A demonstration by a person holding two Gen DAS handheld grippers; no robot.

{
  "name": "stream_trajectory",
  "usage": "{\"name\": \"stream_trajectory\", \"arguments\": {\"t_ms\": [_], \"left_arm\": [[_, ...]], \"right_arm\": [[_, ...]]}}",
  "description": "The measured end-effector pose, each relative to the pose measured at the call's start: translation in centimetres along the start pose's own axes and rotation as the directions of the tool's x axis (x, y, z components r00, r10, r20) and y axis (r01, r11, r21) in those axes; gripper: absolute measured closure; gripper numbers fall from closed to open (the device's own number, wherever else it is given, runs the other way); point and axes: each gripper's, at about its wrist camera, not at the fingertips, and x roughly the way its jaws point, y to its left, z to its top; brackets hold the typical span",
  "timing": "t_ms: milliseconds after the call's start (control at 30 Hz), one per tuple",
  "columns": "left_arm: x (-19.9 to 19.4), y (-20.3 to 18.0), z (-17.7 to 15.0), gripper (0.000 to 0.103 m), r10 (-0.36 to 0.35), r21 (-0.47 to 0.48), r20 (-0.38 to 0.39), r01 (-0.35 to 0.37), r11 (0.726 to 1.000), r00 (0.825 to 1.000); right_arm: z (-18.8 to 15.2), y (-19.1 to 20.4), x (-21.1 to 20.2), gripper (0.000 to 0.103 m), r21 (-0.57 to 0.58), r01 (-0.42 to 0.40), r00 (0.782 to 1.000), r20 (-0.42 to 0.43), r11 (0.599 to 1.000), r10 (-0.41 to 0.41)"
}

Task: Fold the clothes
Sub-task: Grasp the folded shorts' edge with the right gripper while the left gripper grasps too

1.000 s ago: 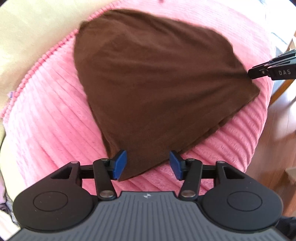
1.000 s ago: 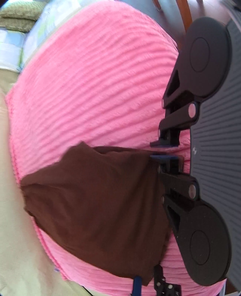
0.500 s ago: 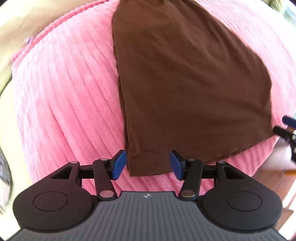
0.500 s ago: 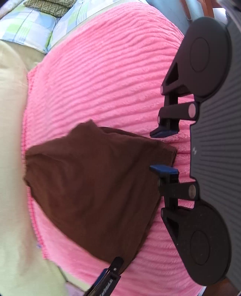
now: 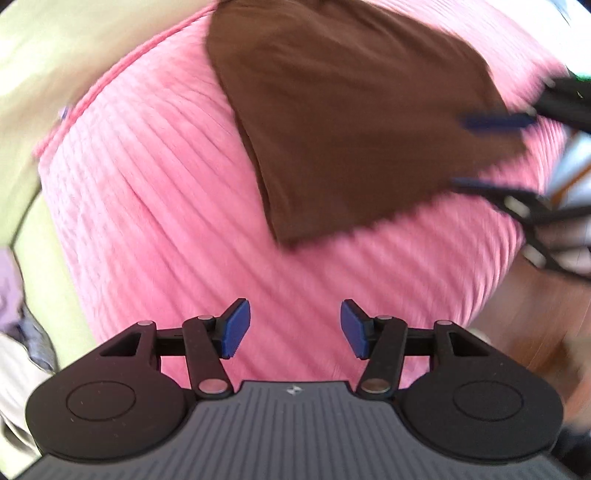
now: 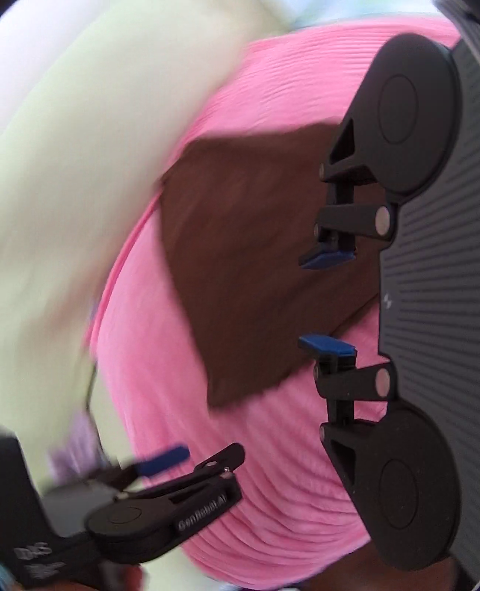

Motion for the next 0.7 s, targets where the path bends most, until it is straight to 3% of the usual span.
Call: {"name": "stream_trajectory", "arguments": {"t_ms": [67,100,200,233,267,300,367,433,467,500,600,700], "left_arm": [[-0.2,-1.2,-0.7,0.044,0.051,0.139,0.069,-0.061,0.988,0.996],[-0.2,-1.3,-0.7,0.044,0.056,0.156,0.078,-0.067,0.986,0.995],[0.4,-1.9,-0.4,0.044,0.077,0.273,0.127,-0.11,0.956,0.989],[0.7,-2.0,-0.4,0.044,0.095,0.315,0.146,-0.137,0.939,0.985],[1.1,-2.3,-0.3,0.044,0.118,0.372,0.168,-0.174,0.912,0.979],[1.3,-2.4,-0.2,0.043,0.13,0.401,0.181,-0.194,0.895,0.975],[1.7,-2.9,0.0,0.044,0.175,0.499,0.245,-0.279,0.821,0.954],[1.8,-3.2,0.2,0.043,0.174,0.553,0.287,-0.312,0.772,0.942],[2.0,-3.6,0.4,0.043,0.161,0.598,0.324,-0.333,0.729,0.932],[2.3,-3.8,0.5,0.043,0.151,0.616,0.336,-0.339,0.711,0.929],[3.9,-5.0,1.1,0.042,0.135,0.703,0.396,-0.395,0.591,0.908],[5.3,-5.4,1.4,0.043,0.125,0.731,0.407,-0.405,0.55,0.905]], "right_arm": [[0.3,1.9,1.6,0.069,-0.13,-0.005,1.0,0.013,0.992,0.007],[0.5,2.5,2.2,0.069,-0.171,0.0,1.0,0.014,0.985,0.002],[0.4,3.4,4.1,0.07,-0.245,0.021,1.0,0.017,0.969,-0.017],[0.2,3.6,4.7,0.076,-0.259,0.019,1.0,0.013,0.966,-0.016],[0.2,3.4,5.3,0.089,-0.266,0.008,1.0,0.013,0.964,-0.004],[0.4,2.9,5.5,0.093,-0.244,-0.019,1.0,0.009,0.97,0.022],[1.1,1.4,5.5,0.097,-0.165,-0.048,0.999,0.009,0.985,0.05],[1.8,-0.2,5.0,0.097,-0.091,-0.069,0.997,0.018,0.993,0.071],[2.1,-0.8,4.7,0.097,-0.067,-0.078,0.997,0.022,0.995,0.079],[2.2,-1.1,4.6,0.097,-0.063,-0.083,0.996,0.021,0.995,0.085],[2.5,-1.9,4.3,0.097,-0.058,-0.101,0.994,0.028,0.993,0.103],[2.2,-2.0,4.2,0.097,-0.061,-0.115,0.993,0.035,0.992,0.117]]}}
